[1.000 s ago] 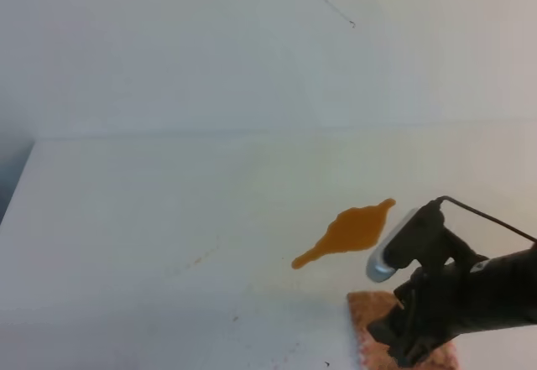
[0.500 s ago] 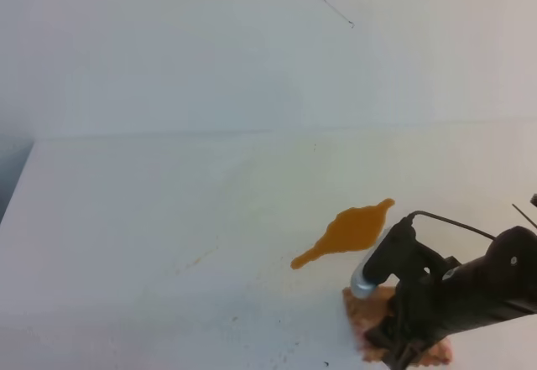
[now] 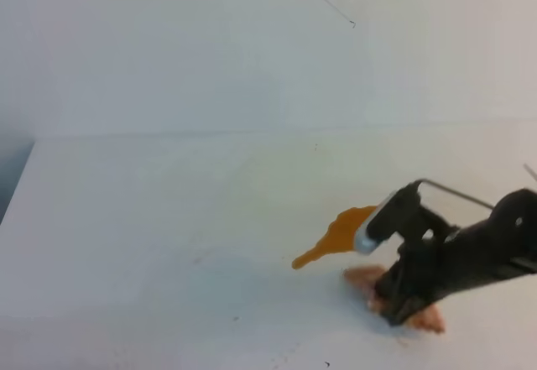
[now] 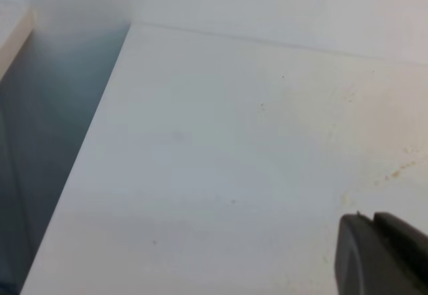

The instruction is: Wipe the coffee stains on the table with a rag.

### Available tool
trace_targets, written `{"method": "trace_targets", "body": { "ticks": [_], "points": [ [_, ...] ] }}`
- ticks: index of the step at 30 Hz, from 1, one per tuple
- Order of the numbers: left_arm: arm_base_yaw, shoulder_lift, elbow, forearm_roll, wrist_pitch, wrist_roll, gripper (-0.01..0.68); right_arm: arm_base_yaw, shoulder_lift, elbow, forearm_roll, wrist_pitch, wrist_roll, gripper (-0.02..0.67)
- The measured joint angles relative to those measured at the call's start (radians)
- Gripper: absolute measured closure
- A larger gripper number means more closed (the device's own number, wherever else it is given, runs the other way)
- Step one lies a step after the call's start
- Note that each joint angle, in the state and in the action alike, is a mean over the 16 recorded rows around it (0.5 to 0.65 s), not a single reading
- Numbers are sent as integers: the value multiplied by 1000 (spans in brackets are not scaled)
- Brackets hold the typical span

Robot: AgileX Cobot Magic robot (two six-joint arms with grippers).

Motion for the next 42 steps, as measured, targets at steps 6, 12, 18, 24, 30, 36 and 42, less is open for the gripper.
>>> {"method": "trace_targets", "body": {
  "ticks": [6, 12, 18, 24, 30, 36, 42],
  "points": [
    [0, 0, 5, 0, 0, 0, 674, -140, 46, -171, -45, 100, 107, 600],
    [0, 0, 8, 0, 0, 0, 674, -245, 161, -376, -198, 194, 291, 601],
    [0, 0, 8, 0, 0, -1, 674, -256, 303, -562, -410, 271, 469, 601],
    [0, 0, 5, 0, 0, -1, 674, -210, 407, -695, -558, 337, 584, 613],
    [0, 0, -5, 0, 0, -1, 674, -128, 459, -772, -587, 395, 622, 613],
    [0, 0, -11, 0, 0, -1, 674, 15, 473, -793, -550, 422, 658, 607],
    [0, 0, -11, 0, 0, -1, 674, 172, 473, -790, -524, 427, 730, 601]
  ]
}}
